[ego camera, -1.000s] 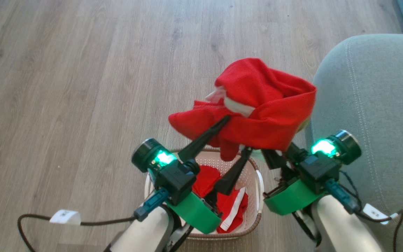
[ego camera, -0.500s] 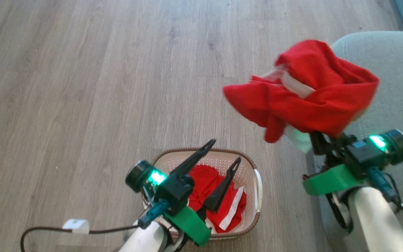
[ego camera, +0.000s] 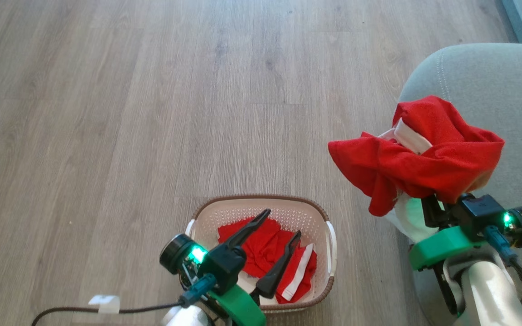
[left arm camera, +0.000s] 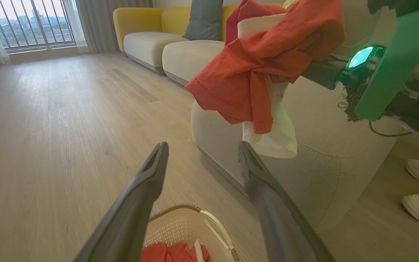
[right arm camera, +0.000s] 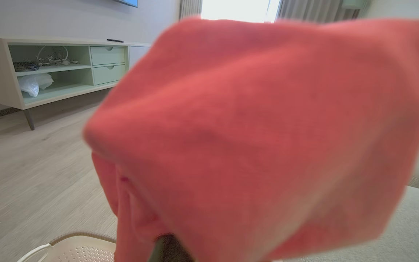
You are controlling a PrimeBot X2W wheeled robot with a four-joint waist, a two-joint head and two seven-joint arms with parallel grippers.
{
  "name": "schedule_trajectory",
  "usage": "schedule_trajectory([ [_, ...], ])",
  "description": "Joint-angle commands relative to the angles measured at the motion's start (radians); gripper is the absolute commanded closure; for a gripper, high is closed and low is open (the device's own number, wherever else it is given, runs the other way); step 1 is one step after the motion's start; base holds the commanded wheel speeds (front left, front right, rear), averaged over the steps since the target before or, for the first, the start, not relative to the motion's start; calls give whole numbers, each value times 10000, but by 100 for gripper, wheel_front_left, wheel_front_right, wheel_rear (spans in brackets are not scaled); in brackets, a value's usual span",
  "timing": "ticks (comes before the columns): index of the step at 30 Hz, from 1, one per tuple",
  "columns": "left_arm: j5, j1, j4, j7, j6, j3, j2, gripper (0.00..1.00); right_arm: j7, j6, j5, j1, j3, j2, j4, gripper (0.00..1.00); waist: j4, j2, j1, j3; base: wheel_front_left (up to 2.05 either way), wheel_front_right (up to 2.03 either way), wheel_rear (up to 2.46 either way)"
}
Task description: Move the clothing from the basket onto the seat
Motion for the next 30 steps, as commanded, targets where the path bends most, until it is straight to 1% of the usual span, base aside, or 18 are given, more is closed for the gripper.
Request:
schedule_trajectory([
  [1,-33,-189,-267,-51,-14,308,-7,0,-67,-2,20,-212,158,54,-299,100,-17,0,0,5,0,0,0],
  [9,-39,-201,-142,-51,-31,392,-7,0,-67,-2,-27,-389,-30,113,-376,100,-195,0,0,163,0,0,0],
  [14,5,-242,-132,-51,-18,460,-7,0,-67,-2,-147,-427,-161,90,-536,100,-527,0,0,295,0,0,0],
  [22,81,-449,-165,-51,-31,384,-7,0,-67,-2,-366,-554,-452,19,-884,100,-1522,0,0,644,0,0,0],
  [30,47,-711,-263,-51,-5,290,-7,0,-67,-2,-616,-561,-584,-30,-1238,100,-2841,0,0,985,0,0,0],
])
